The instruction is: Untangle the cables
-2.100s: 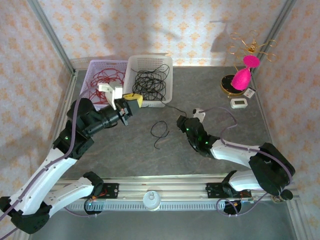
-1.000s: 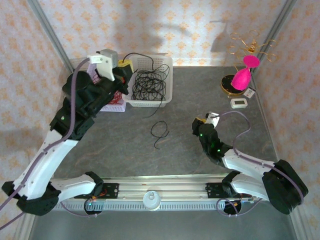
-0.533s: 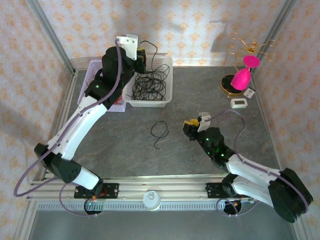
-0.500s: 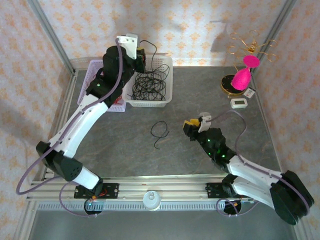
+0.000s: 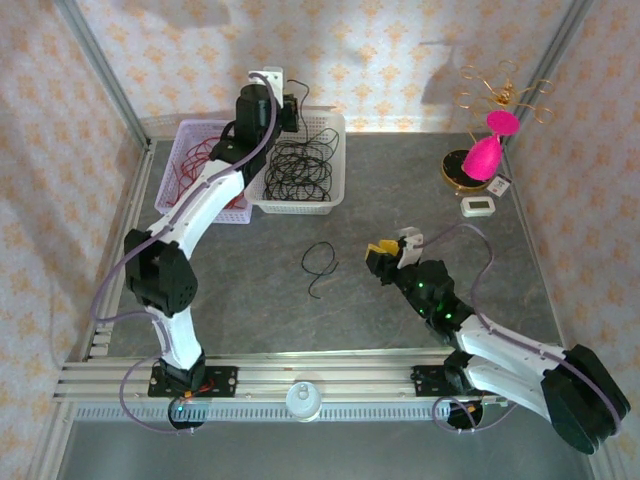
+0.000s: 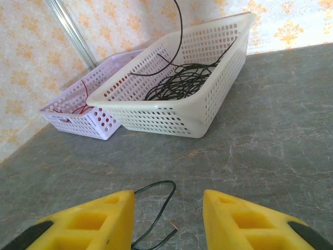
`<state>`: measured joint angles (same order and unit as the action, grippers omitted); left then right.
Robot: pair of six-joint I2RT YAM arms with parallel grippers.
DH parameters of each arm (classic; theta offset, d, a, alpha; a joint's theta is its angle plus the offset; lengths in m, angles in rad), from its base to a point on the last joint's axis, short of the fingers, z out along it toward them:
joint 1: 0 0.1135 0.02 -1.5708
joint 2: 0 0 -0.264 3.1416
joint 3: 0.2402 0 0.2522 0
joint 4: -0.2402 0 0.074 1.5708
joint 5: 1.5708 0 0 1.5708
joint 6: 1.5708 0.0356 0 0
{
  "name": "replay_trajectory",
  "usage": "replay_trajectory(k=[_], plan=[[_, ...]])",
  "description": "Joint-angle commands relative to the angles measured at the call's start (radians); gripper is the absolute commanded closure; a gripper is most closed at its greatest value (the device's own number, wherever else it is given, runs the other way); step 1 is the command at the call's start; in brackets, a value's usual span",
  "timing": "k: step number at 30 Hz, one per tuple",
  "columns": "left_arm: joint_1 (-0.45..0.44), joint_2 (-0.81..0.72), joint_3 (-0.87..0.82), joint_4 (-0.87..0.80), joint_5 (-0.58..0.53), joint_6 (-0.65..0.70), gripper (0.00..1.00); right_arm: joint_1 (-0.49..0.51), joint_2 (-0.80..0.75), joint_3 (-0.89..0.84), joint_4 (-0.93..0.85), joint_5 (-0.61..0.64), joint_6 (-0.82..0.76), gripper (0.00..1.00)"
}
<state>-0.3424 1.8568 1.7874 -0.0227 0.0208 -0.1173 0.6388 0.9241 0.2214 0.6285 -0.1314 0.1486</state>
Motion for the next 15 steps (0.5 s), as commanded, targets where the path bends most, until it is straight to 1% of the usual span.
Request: replay_trajectory(k=[1,4,8,11,15], plan=[[0.011,0.042,0.051,0.096,0.067,-0.069,1.00,0.006,0.010,-0.012,0.034,0.000,-0.003,0.60],[0.012,0.104,0.085,0.095,0.104,-0.094,1.00,0.006,0.018,-0.012,0.042,-0.004,-0.001,0.60],[0.018,0.150,0.105,0.090,0.123,-0.115,1.00,0.006,0.033,-0.009,0.040,0.003,-0.005,0.60],[0.036,0.169,0.080,0.106,0.154,-0.159,1.00,0.005,0.048,-0.004,0.040,0.004,-0.006,0.59],[0.064,0.181,-0.008,0.144,0.183,-0.219,1.00,0.006,0.071,0.003,0.040,0.000,-0.007,0.59]])
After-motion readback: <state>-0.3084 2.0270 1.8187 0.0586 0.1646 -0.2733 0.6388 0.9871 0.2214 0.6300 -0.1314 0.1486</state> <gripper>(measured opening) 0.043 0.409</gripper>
